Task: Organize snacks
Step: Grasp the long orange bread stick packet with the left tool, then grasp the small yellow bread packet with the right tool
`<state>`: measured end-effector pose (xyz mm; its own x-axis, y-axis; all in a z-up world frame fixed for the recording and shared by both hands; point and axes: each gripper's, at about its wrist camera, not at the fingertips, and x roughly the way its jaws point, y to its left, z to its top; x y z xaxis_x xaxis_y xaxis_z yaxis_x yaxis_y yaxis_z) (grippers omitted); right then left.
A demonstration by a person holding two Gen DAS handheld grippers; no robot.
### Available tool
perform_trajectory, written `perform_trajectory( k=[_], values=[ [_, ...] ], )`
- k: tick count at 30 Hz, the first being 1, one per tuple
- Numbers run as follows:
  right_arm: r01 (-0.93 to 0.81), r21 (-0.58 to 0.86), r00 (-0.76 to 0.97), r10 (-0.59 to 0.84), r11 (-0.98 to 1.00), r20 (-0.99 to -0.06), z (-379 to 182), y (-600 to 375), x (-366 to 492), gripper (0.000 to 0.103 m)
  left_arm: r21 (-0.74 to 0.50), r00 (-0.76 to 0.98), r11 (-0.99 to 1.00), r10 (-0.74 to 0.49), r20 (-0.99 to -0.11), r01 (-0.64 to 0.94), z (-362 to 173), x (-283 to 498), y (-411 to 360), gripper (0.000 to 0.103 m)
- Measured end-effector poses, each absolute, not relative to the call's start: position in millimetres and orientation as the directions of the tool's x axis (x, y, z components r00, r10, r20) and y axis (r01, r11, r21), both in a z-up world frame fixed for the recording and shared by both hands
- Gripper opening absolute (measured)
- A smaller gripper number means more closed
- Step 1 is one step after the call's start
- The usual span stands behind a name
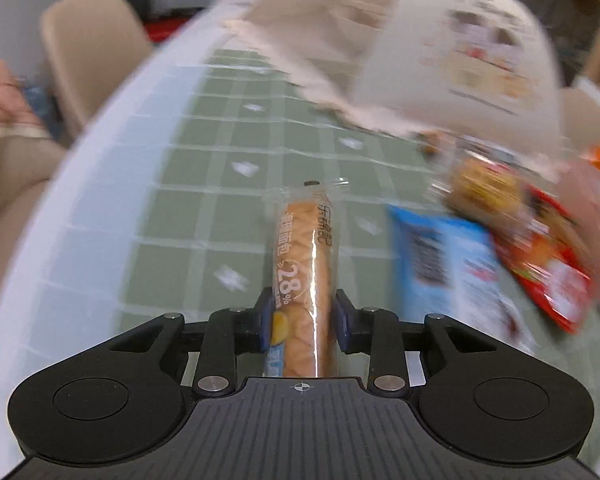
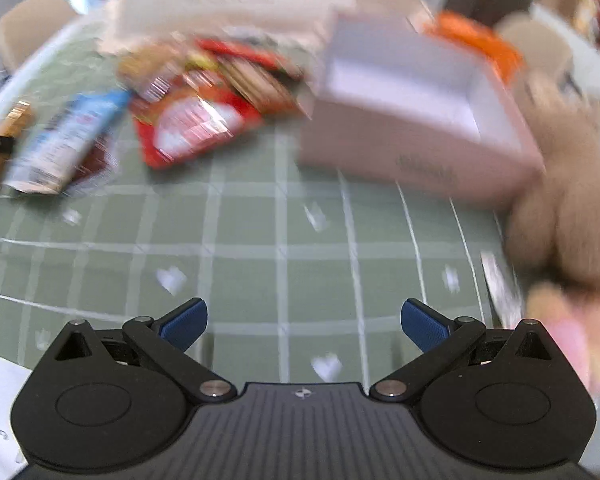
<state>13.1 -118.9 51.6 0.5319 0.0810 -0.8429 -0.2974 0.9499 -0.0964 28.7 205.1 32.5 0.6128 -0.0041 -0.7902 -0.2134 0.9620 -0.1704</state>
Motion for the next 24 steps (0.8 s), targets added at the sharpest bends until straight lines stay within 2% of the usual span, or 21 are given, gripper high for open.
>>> perform_trajectory(
  k=[6,9,13,16,17,18,19,20,24],
  values=[
    [-0.44,-0.038,0.582,0.253,0.897,-0.773,87.2,-56.6,63.7,0.103,-0.308,0.586,0.939,-0.164,-0.794,-0.154,39.9,-34.6,167.3,0.033],
    [-0.501,-0.066,0.595,0.288,0.863,-0.75,91.3,-15.6,103.6,0.103,-0.374,0.57,0.915,-0.229,-0.789,-0.15,41.2,-60.1,152.8,0.033],
    [-0.534,-0.216,0.634,0.219,0.817,-0.742,65.4,50.5,163.9,0.103,-0.421,0.541,0.898,-0.293,-0.789,-0.127,46.7,-80.8,143.0,0.033],
    [-0.52,-0.199,0.599,0.189,0.83,-0.778,45.1,71.8,192.2,0.102,-0.429,0.534,0.897,-0.313,-0.785,-0.104,52.3,-88.4,141.4,0.033],
    [-0.532,-0.168,0.564,0.2,0.83,-0.801,41.3,74.4,197.9,0.09,-0.429,0.534,0.897,-0.314,-0.785,-0.103,53.3,-89.8,140.9,0.033],
    [-0.554,-0.133,0.524,0.22,0.822,-0.823,39.1,76.6,200.0,0.068,-0.429,0.534,0.898,-0.315,-0.785,-0.101,53.4,-90.0,140.2,0.033],
    [-0.567,-0.118,0.507,0.232,0.815,-0.83,41.3,77.4,195.3,0.064,-0.431,0.534,0.897,-0.316,-0.784,-0.102,53.8,-90.8,139.8,0.033],
    [-0.575,-0.104,0.501,0.249,0.811,-0.829,46.5,74.2,187.4,0.054,-0.434,0.533,0.895,-0.319,-0.784,-0.103,53.4,-91.2,139.1,0.033],
    [-0.611,0.003,0.441,0.344,0.792,-0.829,73.4,37.4,144.1,0.051,-0.438,0.516,0.895,-0.338,-0.787,-0.082,48.1,-84.1,131.1,0.033]
  ],
)
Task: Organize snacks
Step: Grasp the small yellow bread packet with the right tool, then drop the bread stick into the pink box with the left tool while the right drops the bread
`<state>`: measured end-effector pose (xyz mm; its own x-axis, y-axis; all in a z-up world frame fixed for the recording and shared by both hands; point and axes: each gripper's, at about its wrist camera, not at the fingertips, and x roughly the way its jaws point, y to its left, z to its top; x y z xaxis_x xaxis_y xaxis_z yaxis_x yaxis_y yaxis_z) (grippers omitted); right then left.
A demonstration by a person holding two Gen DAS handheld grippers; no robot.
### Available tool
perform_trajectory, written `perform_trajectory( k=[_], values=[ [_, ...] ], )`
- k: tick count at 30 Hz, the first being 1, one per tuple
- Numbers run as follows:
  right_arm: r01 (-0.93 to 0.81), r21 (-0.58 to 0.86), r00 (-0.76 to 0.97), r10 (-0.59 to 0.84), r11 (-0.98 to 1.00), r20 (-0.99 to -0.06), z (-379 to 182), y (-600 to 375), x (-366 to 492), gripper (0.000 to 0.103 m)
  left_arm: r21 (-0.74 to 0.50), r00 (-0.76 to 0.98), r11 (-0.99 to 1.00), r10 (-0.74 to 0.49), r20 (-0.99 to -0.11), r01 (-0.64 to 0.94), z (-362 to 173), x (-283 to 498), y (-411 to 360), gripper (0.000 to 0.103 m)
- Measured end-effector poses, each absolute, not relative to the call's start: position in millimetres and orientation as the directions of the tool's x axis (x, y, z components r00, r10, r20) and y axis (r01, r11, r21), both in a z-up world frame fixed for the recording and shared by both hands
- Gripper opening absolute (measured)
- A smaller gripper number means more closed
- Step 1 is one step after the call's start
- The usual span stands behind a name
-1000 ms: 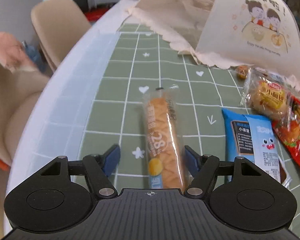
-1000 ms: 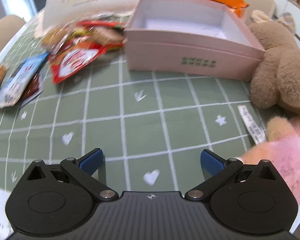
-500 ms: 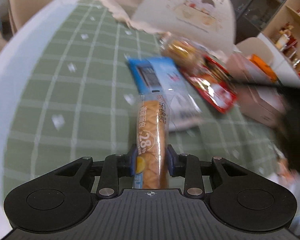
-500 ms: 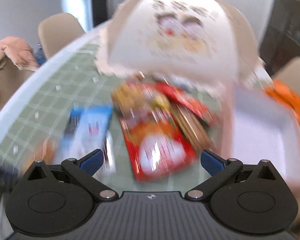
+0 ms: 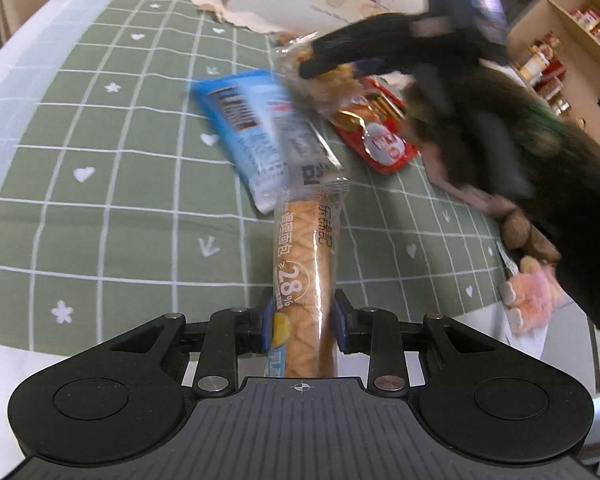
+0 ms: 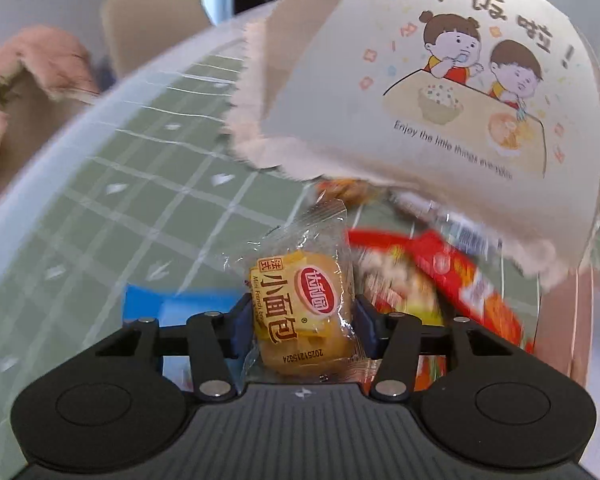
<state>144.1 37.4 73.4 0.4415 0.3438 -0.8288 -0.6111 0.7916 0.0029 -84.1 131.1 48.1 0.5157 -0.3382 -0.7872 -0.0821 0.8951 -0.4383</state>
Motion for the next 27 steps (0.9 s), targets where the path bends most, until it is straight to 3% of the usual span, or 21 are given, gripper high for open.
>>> perform_trajectory(
  k=[5,12,20,27],
  values=[
    [-0.606,0.016,0.455,0.363,0.795,-0.813,101.4,-41.1,66.8,0.051,-0.431,0.469,0.902,-0.374,-0.8,-0.015,41.4,-76.2,104.7,0.033],
    [-0.39,0.016,0.549,0.246,0.921,-0.799,113.6,-156.3,-5.0,0.051,-0.434,0.449,0.886,-0.458,-0.767,0.161,64.4,-72.4,50.9,0.033],
    [-0.183,0.035,0.688,0.153,0.982,-0.71,143.8,-238.6,-38.2,0.051,-0.413,0.6,0.808,-0.589,-0.541,0.42,192.6,4.2,0.3,0.033],
    [-0.122,0.05,0.735,0.124,0.991,-0.667,155.2,-265.6,-42.2,0.051,-0.361,0.686,0.796,-0.603,-0.407,0.485,268.2,91.1,-52.2,0.034]
  ],
)
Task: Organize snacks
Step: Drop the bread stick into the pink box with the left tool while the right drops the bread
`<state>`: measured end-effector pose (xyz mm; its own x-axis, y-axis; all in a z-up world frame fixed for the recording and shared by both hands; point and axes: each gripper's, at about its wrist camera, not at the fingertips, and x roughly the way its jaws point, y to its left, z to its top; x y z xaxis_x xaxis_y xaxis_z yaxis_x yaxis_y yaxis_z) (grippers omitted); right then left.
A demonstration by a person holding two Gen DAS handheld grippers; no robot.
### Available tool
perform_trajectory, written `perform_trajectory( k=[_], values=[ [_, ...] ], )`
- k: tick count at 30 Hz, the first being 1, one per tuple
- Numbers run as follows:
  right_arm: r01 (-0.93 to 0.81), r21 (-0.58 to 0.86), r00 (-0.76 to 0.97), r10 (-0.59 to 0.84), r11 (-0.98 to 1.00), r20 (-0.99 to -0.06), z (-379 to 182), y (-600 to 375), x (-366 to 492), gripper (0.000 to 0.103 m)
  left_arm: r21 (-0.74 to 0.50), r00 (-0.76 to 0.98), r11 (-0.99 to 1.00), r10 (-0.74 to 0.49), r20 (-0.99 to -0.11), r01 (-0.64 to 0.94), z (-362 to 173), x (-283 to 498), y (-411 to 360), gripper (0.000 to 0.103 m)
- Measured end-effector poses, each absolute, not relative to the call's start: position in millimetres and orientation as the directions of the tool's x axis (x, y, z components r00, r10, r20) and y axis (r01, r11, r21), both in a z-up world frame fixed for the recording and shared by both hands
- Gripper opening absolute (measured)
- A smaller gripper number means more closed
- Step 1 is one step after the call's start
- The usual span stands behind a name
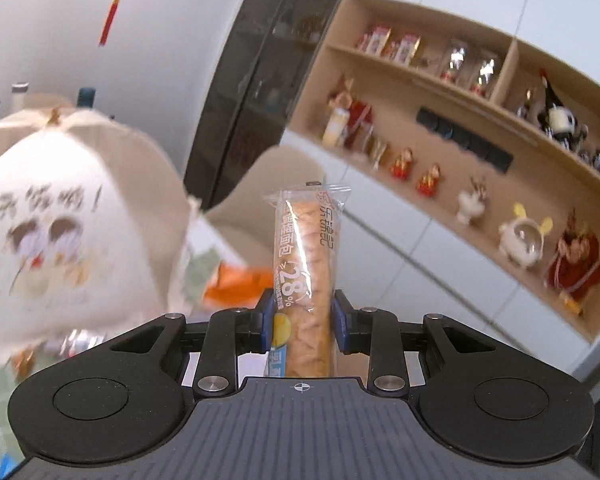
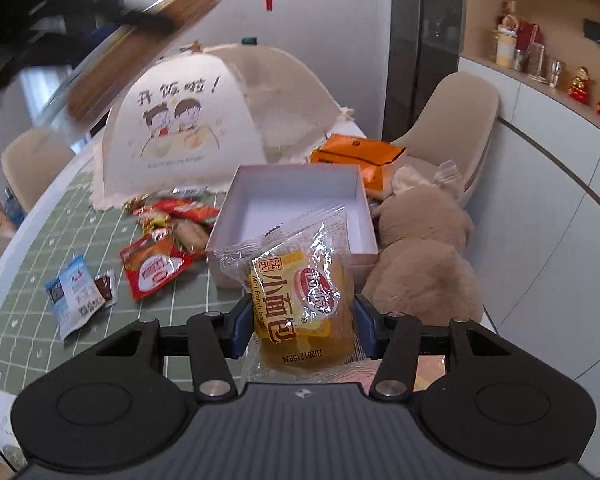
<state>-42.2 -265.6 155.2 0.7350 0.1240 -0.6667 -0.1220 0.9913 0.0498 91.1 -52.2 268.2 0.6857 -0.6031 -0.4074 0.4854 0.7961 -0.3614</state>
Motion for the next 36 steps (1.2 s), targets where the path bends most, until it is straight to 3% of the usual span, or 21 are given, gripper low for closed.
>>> perform_trajectory(
  k=[5,9,13,21,22,24,28,36],
  values=[
    [-0.129,0.048,0.726,0.127,0.99,-0.676,152.4,-268.7,-38.1,0.051,-0.43,0.671,0.806,-0.583,-0.459,0.406,248.2,158.9,-80.0,0.036],
    [-0.137,0.06,0.706,0.139,0.989,-0.694,142.9,-273.7,-31.7,0.051,-0.44,0.7,0.807,-0.573,-0.426,0.393,237.8,152.9,-65.7,0.036],
    [-0.133,0.102,0.699,0.166,0.986,-0.695,146.3,-282.9,-12.5,0.051,-0.419,0.702,0.845,-0.518,-0.488,0.332,214.9,128.4,-39.1,0.036],
    [-0.156,0.142,0.813,0.209,0.977,-0.544,240.7,-273.1,85.9,0.052,-0.481,0.62,0.872,-0.429,-0.657,0.093,115.3,40.3,20.0,0.036],
    [-0.155,0.143,0.818,0.208,0.977,-0.536,250.6,-267.8,100.9,0.055,-0.483,0.609,0.873,-0.419,-0.674,0.066,106.8,34.3,26.3,0.036],
    [-0.163,0.155,0.809,0.222,0.974,-0.544,262.6,-258.1,127.1,0.083,-0.48,0.59,0.877,-0.384,-0.711,-0.008,91.8,22.2,40.3,0.036],
    [-0.154,0.151,0.799,0.213,0.976,-0.562,259.4,-238.7,144.7,0.085,-0.467,0.583,0.875,-0.316,-0.749,-0.126,80.2,6.0,72.9,0.036],
    [-0.269,0.174,0.614,0.308,0.947,-0.727,190.9,-170.1,165.4,0.085,-0.432,0.601,0.87,-0.218,-0.769,-0.238,77.5,-17.7,121.4,0.036]
  ],
)
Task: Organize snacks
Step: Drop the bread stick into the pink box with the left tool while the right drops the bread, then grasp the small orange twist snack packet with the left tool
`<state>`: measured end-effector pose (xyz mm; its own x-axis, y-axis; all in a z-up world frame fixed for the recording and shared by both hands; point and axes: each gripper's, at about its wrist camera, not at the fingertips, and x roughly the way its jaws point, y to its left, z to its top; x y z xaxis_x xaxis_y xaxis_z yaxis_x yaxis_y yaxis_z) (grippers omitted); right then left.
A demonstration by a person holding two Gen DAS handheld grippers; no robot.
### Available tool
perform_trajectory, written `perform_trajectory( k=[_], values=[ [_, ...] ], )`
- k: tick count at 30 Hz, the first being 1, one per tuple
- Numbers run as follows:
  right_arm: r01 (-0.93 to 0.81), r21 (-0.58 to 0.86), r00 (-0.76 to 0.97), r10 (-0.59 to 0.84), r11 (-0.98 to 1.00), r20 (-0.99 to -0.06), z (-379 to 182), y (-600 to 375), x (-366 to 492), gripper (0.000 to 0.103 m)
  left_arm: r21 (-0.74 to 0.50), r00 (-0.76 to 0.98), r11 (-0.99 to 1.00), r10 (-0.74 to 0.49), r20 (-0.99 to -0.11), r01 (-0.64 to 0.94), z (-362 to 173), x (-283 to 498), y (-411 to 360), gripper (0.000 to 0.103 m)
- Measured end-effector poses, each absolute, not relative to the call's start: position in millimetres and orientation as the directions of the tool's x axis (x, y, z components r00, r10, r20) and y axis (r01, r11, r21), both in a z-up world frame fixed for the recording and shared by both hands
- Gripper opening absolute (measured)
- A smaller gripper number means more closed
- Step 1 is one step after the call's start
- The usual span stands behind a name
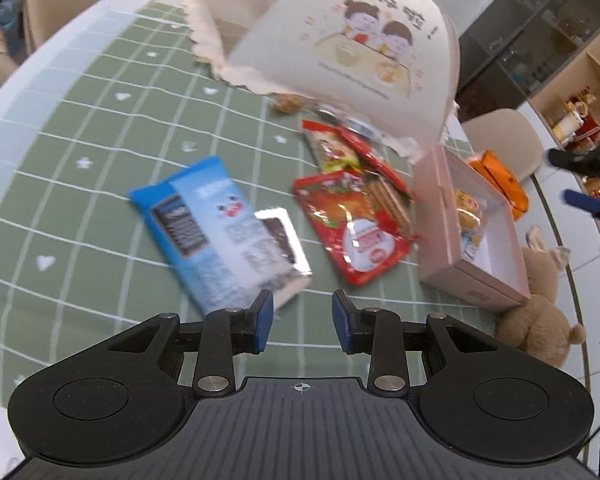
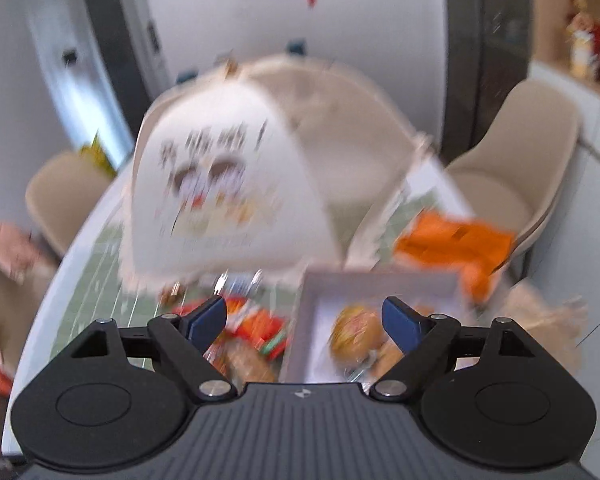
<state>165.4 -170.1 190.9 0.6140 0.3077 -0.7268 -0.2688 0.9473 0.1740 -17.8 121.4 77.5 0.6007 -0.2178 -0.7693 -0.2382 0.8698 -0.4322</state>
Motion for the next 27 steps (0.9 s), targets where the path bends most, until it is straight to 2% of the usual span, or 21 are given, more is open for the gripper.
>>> perform_trajectory(
  k=[4,9,11,15,19,20,23,25,27],
  values=[
    [-0.333,0.204,0.532,0.362,0.921,-0.765,164.1,-127.4,176.9,0.085,-0.407,0.606,0.877,-0.184,-0.774,-0.254,76.0,-26.4,133.0,0.036],
    [-0.386,0.249,0.477,0.423,0.888,-0.771,137.5,-75.9,206.3,0.087,-0.405,0.608,0.88,-0.185,-0.772,-0.247,76.0,-33.0,147.1,0.036],
    [-0.367,0.224,0.496,0.394,0.903,-0.774,123.9,-58.5,227.8,0.089,-0.408,0.614,0.884,-0.193,-0.765,-0.23,76.1,-35.4,151.9,0.036],
    [-0.268,0.113,0.535,0.245,0.957,-0.808,90.2,-32.4,281.7,0.09,-0.407,0.622,0.886,-0.193,-0.759,-0.221,76.2,-38.5,164.6,0.036],
    [-0.21,0.12,0.492,0.21,0.97,-0.845,57.6,-22.6,326.0,0.089,-0.406,0.622,0.882,-0.181,-0.762,-0.24,72.8,-40.8,178.9,0.036],
    [-0.198,0.112,0.485,0.197,0.974,-0.852,51.4,-20.7,333.6,0.086,-0.405,0.62,0.881,-0.178,-0.764,-0.246,71.0,-41.2,182.0,0.036],
    [-0.239,0.107,0.446,0.207,0.965,-0.871,38.4,-13.6,340.4,0.056,-0.408,0.609,0.873,-0.174,-0.774,-0.269,63.2,-39.5,192.0,0.036],
    [-0.278,0.104,0.444,0.224,0.955,-0.867,37.4,-11.4,333.8,0.053,-0.411,0.601,0.867,-0.174,-0.78,-0.281,57.6,-33.8,197.2,0.036],
    [-0.295,0.126,0.422,0.248,0.947,-0.872,36.7,-14.6,324.5,0.041,-0.413,0.597,0.867,-0.179,-0.782,-0.28,54.8,-25.0,198.5,0.036]
  ],
)
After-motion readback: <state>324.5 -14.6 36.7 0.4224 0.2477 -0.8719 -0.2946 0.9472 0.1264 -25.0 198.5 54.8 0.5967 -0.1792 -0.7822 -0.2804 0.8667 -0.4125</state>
